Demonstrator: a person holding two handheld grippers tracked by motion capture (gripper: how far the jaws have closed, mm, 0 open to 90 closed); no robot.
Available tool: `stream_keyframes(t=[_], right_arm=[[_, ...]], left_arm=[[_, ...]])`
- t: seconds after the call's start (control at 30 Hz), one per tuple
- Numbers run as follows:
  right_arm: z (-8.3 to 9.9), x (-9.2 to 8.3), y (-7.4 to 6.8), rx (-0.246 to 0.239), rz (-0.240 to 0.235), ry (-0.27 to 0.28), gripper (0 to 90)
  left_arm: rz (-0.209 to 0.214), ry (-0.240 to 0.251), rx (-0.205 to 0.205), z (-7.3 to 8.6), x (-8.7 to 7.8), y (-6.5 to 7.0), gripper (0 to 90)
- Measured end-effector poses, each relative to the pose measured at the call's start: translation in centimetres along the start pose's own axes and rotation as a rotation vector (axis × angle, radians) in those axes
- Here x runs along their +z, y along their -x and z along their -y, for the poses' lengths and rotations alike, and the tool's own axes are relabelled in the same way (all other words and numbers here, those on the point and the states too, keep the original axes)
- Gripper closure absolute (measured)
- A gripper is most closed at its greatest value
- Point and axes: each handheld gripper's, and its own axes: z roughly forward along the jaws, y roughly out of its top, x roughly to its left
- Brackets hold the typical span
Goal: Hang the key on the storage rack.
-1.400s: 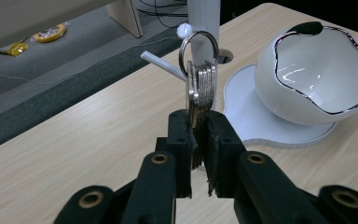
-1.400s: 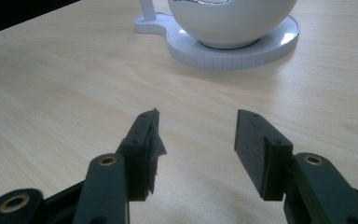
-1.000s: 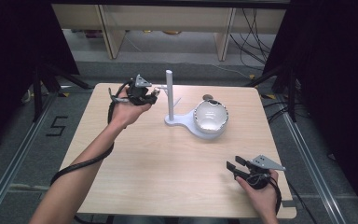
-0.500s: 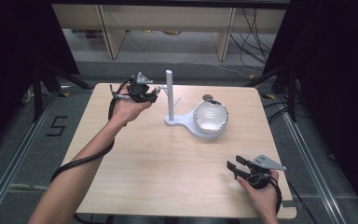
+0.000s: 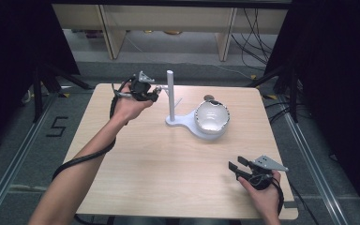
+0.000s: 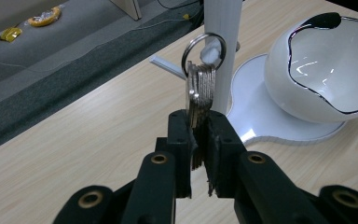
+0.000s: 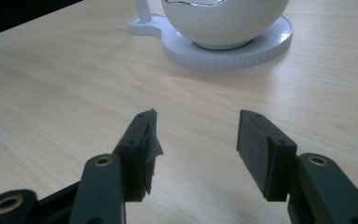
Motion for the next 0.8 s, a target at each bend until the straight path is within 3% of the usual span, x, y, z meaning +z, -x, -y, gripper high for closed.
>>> stream_keyframes(t=[0.1, 0.13, 0.37, 0.4, 0.6, 0.8], right_arm=[[0.01, 0.0, 0.0, 0.001, -0.001, -0.001, 48.3], [-0.02, 0.02, 0.22, -0.028, 0.002, 0.006, 48.2], [0.01, 0.03, 0.2, -0.026, 0.001, 0.005, 48.2], [0.03, 0.0, -0.01, 0.001, -0.002, -0.002, 48.2], [0.0, 0.02, 0.26, -0.033, 0.004, 0.009, 48.1], [0.03, -0.04, 0.16, -0.012, -0.015, 0.003, 47.9]], left_arm=[[-0.001, -0.004, -0.001, 0.01, 0.11, -0.02, 80.6], [0.003, -0.004, -0.004, 0.02, 0.17, -0.04, 80.6], [-0.002, -0.008, 0.001, 0.02, 0.49, 0.14, 80.6], [0.002, -0.01, 0.002, -0.03, 0.5, 0.13, 80.6], [-0.004, -0.015, 0.015, -0.3, 0.45, 0.15, 80.6], [-0.007, -0.029, 0.025, -0.46, 0.43, 0.11, 80.6]])
